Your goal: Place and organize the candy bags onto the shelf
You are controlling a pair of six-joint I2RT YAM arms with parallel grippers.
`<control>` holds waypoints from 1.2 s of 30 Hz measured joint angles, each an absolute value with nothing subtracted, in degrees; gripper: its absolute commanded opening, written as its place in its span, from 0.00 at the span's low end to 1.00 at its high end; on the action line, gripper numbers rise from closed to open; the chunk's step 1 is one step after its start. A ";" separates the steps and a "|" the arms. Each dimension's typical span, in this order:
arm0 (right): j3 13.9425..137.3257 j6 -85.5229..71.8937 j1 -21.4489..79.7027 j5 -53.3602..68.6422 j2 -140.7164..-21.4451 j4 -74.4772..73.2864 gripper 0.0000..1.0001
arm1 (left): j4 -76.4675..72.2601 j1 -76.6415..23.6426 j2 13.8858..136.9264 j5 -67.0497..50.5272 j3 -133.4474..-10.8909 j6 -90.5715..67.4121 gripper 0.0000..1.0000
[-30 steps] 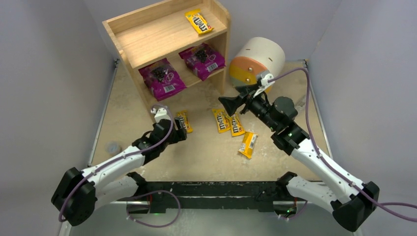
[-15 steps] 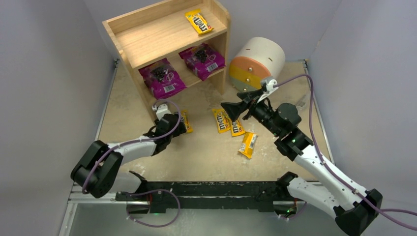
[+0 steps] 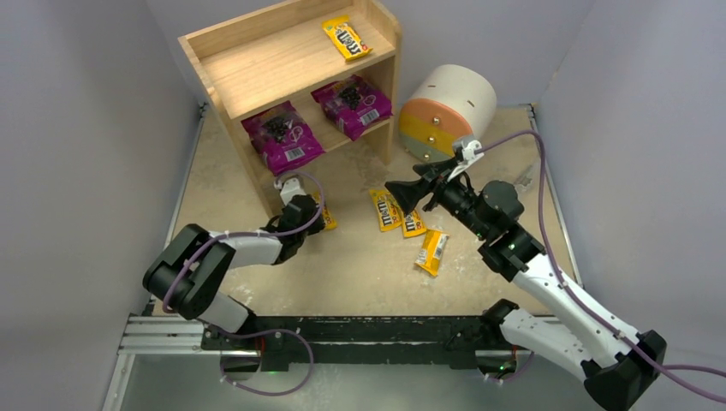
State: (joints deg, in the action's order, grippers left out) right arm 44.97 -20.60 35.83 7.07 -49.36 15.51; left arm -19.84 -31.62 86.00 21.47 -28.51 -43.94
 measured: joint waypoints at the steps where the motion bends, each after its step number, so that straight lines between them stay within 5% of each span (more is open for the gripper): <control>1: 44.86 -20.60 35.83 7.07 -49.41 15.38 0.97 | -20.08 -31.62 86.41 21.19 -28.82 -43.90 0.13; 3: 44.64 -20.62 35.83 7.03 -49.50 15.05 0.97 | -20.49 -31.62 87.09 20.53 -29.50 -43.90 0.00; 12: 41.23 -23.31 35.83 6.39 -50.81 13.98 0.97 | -19.84 -32.08 85.58 14.72 -30.50 -43.44 0.00; 21: 31.53 -37.10 35.83 10.37 -56.84 23.35 0.95 | -20.60 -34.96 63.44 8.49 -27.53 -44.47 0.00; 27: 32.88 -44.40 35.83 17.34 -65.28 33.32 0.90 | -22.94 -36.71 57.45 4.60 -27.64 -43.83 0.00; 36: 39.13 -48.53 35.90 23.53 -73.52 38.20 0.67 | -25.41 -39.05 56.03 1.63 -27.64 -42.65 0.00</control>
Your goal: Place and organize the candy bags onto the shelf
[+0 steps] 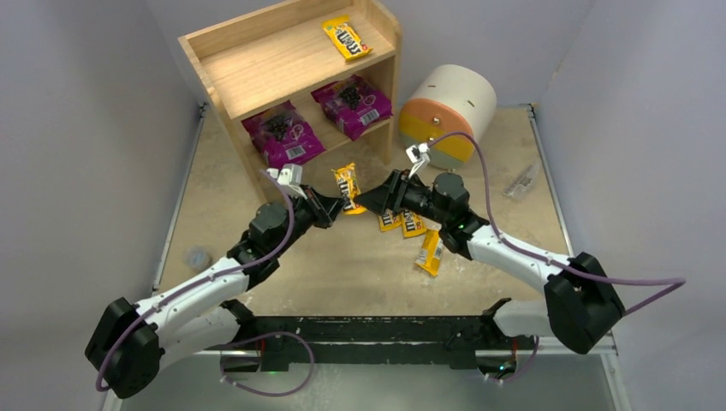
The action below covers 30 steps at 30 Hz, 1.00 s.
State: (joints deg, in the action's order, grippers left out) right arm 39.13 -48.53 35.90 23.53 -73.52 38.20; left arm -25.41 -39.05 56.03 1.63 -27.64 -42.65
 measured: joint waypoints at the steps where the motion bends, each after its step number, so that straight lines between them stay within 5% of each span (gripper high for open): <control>1: 39.16 -48.62 36.01 23.66 -73.80 38.11 0.63 | -25.54 -39.13 55.92 1.63 -27.64 -42.63 0.00; 30: 39.22 -49.43 48.36 1.34 -77.03 49.98 0.34 | -31.73 -42.57 49.23 14.13 -26.35 -48.84 0.00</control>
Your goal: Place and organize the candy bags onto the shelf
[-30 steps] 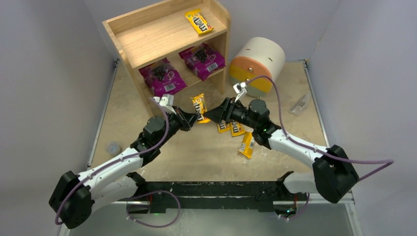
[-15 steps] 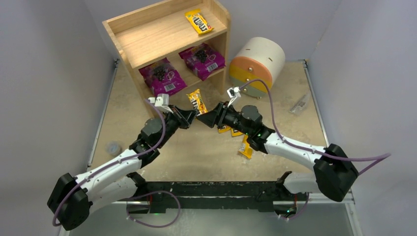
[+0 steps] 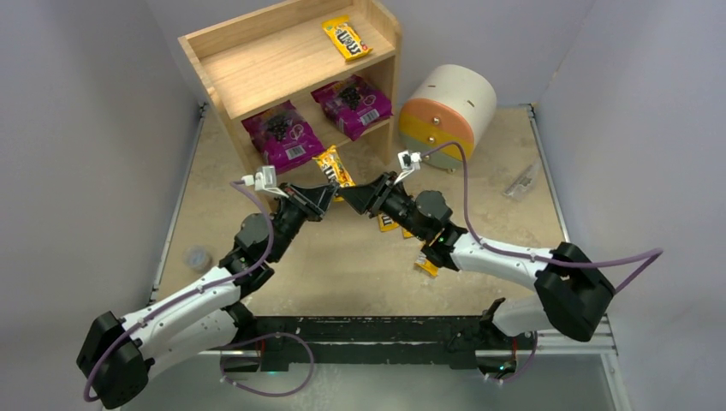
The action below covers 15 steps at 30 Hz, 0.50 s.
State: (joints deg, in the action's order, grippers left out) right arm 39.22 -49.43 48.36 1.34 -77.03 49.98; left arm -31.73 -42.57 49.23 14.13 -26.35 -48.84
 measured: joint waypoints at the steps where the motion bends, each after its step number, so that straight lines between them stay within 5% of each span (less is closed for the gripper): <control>1: 39.13 -49.39 48.38 1.28 -77.71 51.92 0.28 | -32.08 -42.57 49.34 14.11 -26.35 -49.17 0.00; 5: 37.28 -49.23 48.64 1.15 -79.11 59.07 0.03 | -33.91 -42.78 49.47 14.20 -25.52 -51.09 0.00; 7: 36.67 -49.08 48.88 0.91 -79.13 59.99 0.00 | -34.68 -43.05 49.47 14.41 -24.77 -51.99 0.01; 11: 36.36 -48.66 49.04 0.27 -78.43 59.94 0.00 | -34.15 -43.24 49.34 14.57 -24.91 -52.53 0.57; 15: 36.58 -47.97 48.80 -1.50 -74.46 55.20 0.00 | -30.63 -43.53 47.86 14.48 -25.54 -51.81 0.81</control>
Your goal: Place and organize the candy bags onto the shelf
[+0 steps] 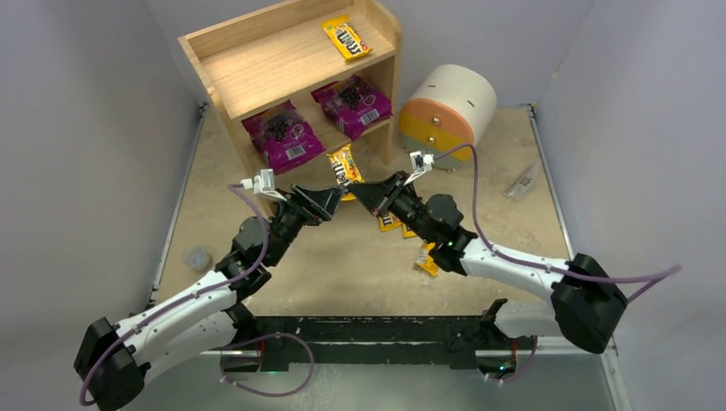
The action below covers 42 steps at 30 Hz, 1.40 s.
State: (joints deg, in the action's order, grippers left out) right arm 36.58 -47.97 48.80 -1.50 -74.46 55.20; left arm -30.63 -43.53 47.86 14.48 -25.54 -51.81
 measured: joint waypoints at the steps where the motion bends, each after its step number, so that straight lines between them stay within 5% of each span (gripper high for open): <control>1: 37.08 -47.44 48.64 -2.09 -73.01 52.62 0.00 | -29.04 -43.55 46.96 14.66 -25.82 -51.46 0.83; 12: 64.53 -43.44 39.35 6.13 -69.43 22.87 0.00 | -9.43 -43.57 34.57 18.87 -29.54 -44.45 0.89; 23: 100.07 -43.03 33.98 25.19 -90.35 5.85 0.00 | -0.10 -43.59 33.76 18.70 -29.41 -42.37 0.89; 42: 130.69 -36.67 32.91 23.00 -110.19 -7.44 0.05 | 4.10 -43.57 31.00 18.94 -28.45 -42.39 0.89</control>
